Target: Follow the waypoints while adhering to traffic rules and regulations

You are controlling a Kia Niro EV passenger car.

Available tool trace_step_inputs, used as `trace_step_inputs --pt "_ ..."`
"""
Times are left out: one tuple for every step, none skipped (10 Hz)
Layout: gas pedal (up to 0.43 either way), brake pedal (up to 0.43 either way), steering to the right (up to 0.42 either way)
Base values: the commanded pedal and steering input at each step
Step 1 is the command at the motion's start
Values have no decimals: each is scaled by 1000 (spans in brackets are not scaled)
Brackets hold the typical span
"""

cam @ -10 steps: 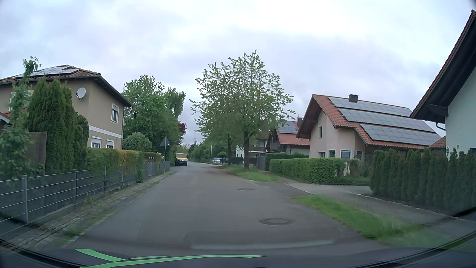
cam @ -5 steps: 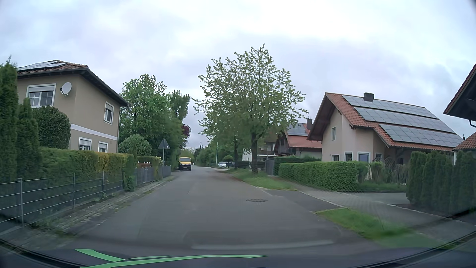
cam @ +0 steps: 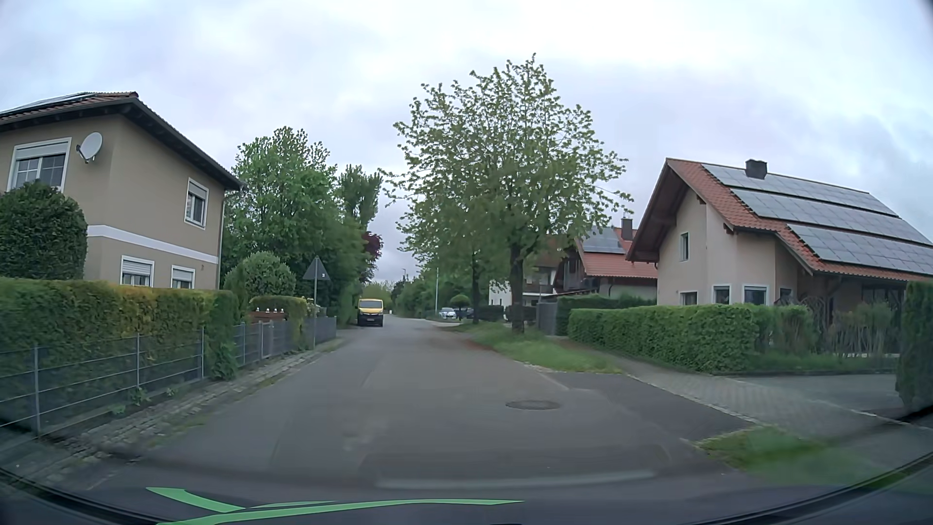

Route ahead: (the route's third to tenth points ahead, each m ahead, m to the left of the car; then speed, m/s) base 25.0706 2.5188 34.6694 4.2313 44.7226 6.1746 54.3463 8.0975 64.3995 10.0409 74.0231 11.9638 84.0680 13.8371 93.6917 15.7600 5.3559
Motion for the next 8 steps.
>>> trace_step_inputs --pt "87 0 -35" --pt "87 0 -34" --pt "87 0 -31" --pt "79 0 -30" --pt "47 0 -30" --pt "47 0 -30" --pt "47 0 -28" --pt "59 0 -22"
